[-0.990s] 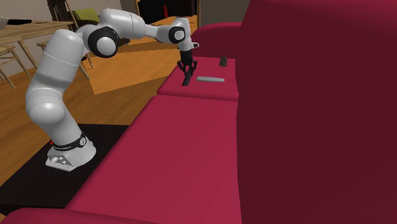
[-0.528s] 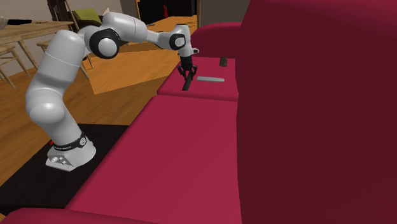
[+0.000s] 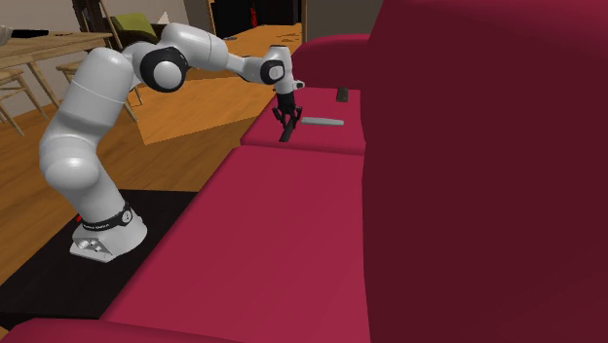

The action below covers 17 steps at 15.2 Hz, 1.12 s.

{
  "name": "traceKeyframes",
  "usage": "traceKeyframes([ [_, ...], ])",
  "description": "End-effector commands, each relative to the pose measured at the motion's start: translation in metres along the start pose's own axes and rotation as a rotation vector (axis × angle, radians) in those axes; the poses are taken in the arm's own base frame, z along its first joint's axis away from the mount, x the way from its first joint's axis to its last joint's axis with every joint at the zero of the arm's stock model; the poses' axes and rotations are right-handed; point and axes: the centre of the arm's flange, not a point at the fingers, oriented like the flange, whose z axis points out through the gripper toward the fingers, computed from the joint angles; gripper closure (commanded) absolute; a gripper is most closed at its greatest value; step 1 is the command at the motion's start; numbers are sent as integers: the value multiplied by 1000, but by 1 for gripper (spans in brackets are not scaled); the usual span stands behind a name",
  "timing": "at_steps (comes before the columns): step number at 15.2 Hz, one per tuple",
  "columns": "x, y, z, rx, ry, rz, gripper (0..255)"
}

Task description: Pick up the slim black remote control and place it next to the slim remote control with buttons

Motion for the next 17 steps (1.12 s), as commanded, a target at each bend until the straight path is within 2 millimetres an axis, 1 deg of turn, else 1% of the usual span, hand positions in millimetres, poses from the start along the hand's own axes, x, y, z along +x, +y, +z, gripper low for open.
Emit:
traceKeyframes([
  [1, -1, 0, 2, 1, -2, 0, 255],
  [4, -1, 0, 2, 1, -2, 0, 255],
  [5, -1, 0, 2, 1, -2, 0, 0],
  [10, -1, 0, 2, 1, -2, 0, 0],
  [13, -1, 0, -38, 1, -2, 0, 0],
  [14, -1, 0, -48, 1, -2, 0, 0],
  [17, -1, 0, -48, 1, -2, 0, 0],
])
